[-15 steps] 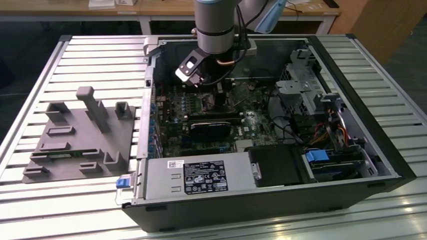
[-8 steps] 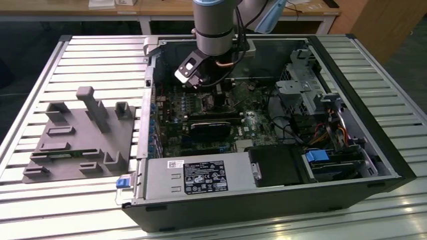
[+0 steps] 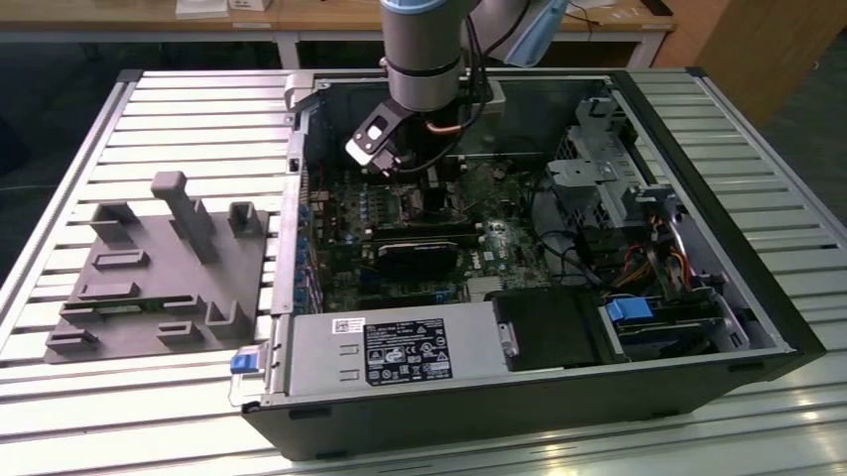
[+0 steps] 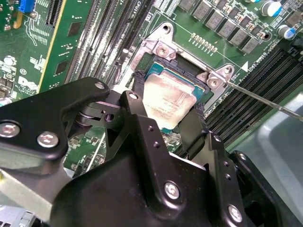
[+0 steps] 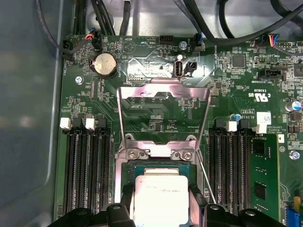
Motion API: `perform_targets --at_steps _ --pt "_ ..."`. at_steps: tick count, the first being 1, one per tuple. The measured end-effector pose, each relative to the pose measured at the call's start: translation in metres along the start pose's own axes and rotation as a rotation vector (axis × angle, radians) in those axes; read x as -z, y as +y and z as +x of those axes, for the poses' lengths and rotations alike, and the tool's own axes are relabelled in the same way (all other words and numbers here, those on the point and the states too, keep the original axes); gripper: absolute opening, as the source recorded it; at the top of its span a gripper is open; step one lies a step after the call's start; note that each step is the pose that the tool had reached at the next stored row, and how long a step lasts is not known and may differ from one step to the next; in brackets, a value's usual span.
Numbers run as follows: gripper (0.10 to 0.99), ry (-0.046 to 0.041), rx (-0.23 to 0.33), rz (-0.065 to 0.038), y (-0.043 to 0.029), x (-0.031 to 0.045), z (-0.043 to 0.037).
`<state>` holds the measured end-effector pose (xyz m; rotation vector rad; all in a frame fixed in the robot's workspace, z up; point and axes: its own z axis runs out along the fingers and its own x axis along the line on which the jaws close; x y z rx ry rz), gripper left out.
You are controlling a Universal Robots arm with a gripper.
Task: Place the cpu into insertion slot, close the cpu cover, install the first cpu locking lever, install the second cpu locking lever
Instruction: 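Place the cpu into insertion slot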
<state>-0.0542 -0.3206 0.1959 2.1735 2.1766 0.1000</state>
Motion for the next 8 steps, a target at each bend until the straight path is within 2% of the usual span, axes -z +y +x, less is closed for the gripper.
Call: perform_targets --at_steps 8 --pt "0.537 -0.0004 -0.001 0.000 -0.0010 -0.0028 0.0015"
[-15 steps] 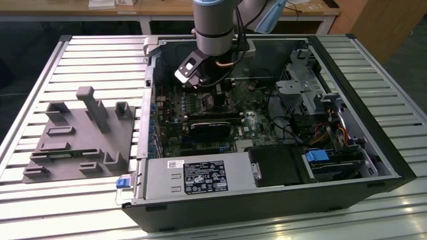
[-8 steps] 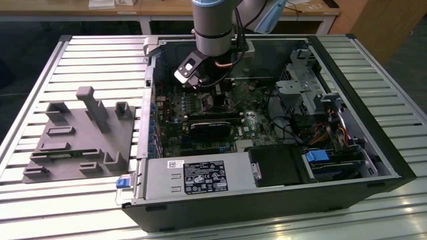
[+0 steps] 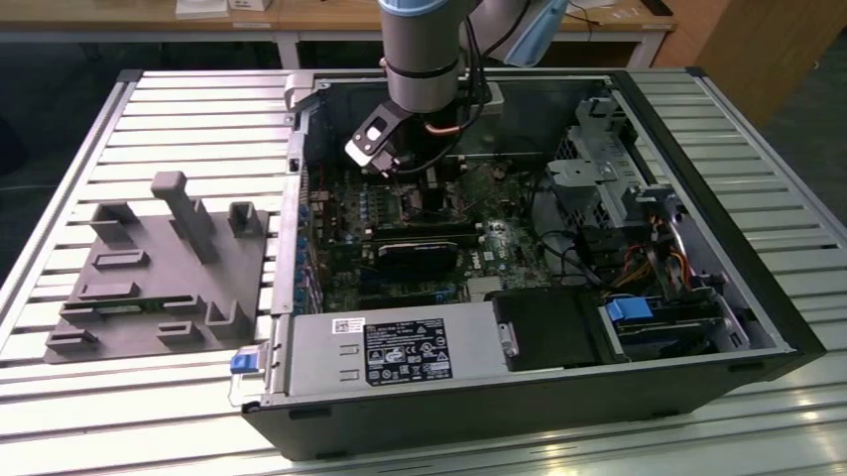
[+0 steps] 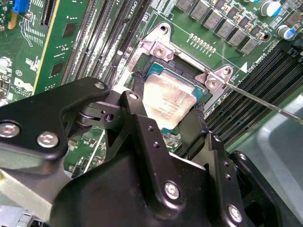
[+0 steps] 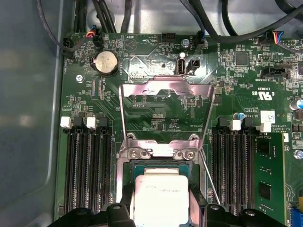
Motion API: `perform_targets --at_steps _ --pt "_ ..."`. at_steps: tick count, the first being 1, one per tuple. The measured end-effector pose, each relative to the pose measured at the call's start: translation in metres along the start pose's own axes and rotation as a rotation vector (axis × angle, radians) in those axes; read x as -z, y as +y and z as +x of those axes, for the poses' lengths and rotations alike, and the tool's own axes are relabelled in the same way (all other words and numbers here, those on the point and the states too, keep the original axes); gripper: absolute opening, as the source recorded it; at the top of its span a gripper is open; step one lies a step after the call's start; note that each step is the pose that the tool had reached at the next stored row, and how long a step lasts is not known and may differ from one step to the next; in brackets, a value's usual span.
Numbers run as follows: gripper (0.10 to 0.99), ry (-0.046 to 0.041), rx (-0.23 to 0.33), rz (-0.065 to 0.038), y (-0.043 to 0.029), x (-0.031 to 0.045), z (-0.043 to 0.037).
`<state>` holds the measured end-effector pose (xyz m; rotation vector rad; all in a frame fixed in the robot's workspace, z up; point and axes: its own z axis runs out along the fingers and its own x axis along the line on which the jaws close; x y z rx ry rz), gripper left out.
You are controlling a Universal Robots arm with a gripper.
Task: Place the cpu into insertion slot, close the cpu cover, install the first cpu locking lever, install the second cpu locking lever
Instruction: 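Place the cpu into insertion slot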
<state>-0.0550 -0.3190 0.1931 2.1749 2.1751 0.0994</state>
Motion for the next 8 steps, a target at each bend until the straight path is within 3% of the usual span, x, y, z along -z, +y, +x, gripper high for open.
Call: perform_targets --at_steps 8 --pt "0.537 0.0002 -0.001 0.000 0.0016 -0.0004 0.0001"
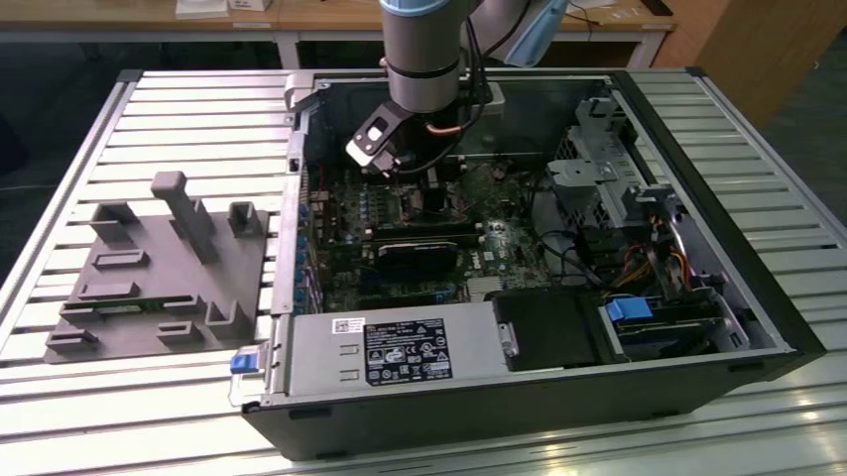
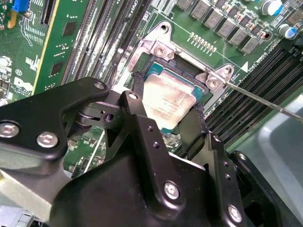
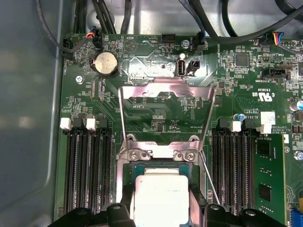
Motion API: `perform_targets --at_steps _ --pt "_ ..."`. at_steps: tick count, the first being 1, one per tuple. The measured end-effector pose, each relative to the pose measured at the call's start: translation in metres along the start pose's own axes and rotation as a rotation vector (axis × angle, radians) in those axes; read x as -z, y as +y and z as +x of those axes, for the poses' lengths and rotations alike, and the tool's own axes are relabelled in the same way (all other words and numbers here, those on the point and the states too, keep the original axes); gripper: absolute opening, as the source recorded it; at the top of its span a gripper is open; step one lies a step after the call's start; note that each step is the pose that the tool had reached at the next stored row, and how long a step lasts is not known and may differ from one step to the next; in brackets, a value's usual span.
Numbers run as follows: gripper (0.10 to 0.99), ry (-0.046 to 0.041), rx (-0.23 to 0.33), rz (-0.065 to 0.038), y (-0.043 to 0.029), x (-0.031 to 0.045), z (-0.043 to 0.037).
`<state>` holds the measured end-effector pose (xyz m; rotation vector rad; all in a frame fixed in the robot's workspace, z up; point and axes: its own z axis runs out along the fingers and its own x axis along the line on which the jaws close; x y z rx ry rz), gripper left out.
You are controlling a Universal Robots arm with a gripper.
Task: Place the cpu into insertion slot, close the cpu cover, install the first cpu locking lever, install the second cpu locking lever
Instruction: 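Place the cpu into insertion slot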
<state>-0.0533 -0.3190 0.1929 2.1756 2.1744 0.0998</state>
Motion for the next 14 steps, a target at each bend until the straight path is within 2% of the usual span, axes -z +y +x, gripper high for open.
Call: perform_targets --at_steps 14 --pt "0.537 -0.0001 -0.001 0.000 -0.0003 -0.0002 0.0000"
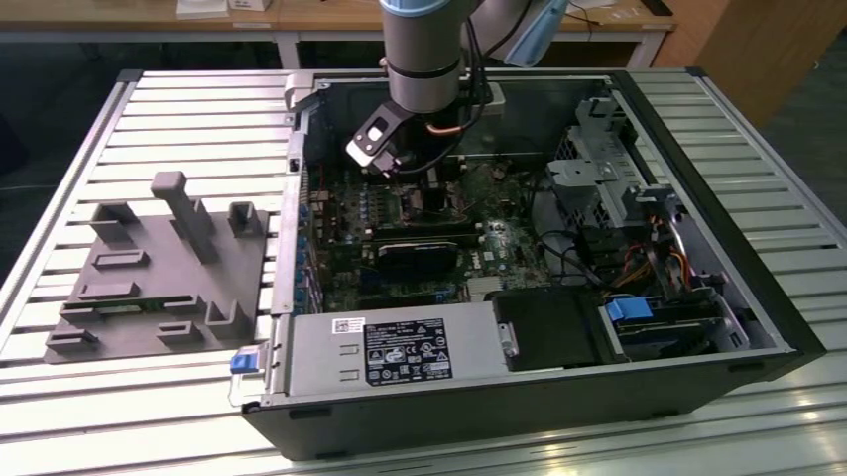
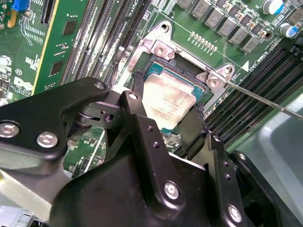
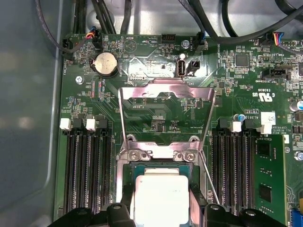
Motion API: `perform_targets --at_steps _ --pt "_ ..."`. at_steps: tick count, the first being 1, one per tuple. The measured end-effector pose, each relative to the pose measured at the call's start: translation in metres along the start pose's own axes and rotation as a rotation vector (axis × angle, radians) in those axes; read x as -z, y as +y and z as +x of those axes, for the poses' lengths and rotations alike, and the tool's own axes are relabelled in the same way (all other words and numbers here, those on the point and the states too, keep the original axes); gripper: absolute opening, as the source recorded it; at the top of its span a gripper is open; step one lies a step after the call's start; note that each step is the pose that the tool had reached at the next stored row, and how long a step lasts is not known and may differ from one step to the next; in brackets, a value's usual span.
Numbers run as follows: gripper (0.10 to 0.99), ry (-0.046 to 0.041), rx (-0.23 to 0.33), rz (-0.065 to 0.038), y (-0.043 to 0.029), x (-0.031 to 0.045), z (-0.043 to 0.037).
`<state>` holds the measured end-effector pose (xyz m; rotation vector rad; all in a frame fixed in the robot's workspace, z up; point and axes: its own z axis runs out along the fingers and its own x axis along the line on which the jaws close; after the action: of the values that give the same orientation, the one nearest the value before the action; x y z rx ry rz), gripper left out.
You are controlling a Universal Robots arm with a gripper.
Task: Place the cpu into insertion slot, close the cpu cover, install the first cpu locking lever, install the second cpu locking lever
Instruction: 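Place the cpu into insertion slot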
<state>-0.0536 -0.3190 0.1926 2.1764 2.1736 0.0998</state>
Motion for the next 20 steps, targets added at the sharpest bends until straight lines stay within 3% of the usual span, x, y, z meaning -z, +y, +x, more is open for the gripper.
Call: perform_targets --at_steps 20 --pt "0.549 -0.0007 -0.009 0.000 -0.0005 -0.0006 0.0000"
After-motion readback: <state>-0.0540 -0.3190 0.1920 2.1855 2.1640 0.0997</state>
